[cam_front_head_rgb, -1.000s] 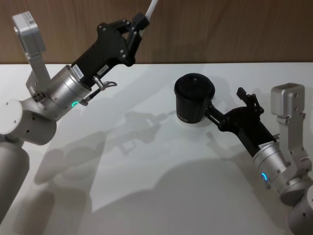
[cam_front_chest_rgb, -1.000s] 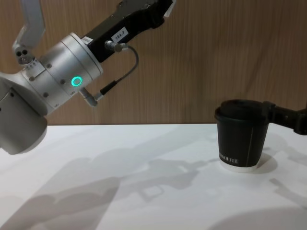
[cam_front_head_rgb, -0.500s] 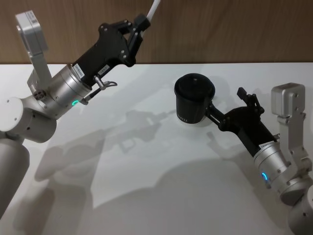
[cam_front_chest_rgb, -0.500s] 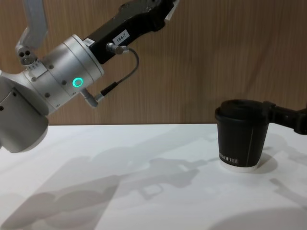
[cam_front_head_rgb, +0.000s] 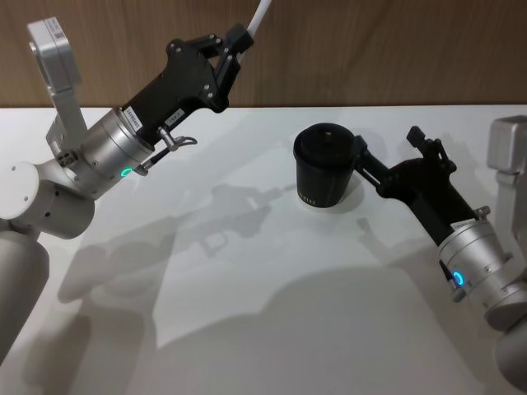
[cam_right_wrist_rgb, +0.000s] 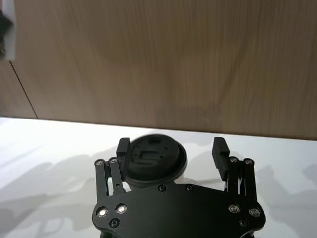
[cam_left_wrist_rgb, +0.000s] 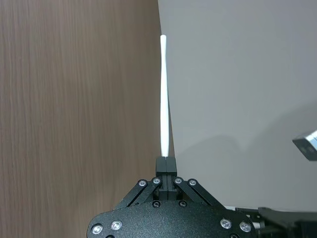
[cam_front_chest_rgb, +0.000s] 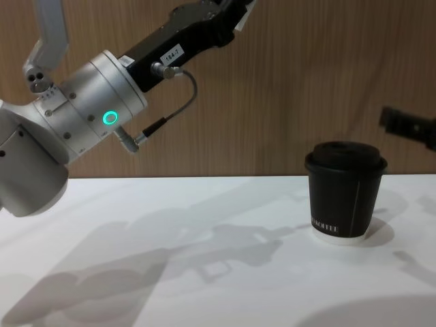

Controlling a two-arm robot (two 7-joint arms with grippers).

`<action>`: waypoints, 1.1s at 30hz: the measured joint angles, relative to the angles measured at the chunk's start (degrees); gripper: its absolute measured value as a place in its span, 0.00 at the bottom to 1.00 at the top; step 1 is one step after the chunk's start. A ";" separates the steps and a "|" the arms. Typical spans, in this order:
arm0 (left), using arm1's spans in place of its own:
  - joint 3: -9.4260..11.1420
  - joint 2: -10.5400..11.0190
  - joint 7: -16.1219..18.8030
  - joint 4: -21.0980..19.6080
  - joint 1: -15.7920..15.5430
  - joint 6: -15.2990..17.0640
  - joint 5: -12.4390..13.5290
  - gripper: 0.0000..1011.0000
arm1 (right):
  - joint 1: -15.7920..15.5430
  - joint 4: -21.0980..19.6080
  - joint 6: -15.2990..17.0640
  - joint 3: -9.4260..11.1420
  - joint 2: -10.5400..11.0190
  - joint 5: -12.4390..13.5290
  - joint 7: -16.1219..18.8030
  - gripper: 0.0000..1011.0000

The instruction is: Pick up the straw with one hand, pass it to the other hand, and insert it into the cup.

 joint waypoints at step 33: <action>0.15 0.08 -0.13 0.31 -0.20 0.00 -0.07 0.00 | 4.10 -8.97 23.24 7.10 -3.91 31.95 5.51 0.99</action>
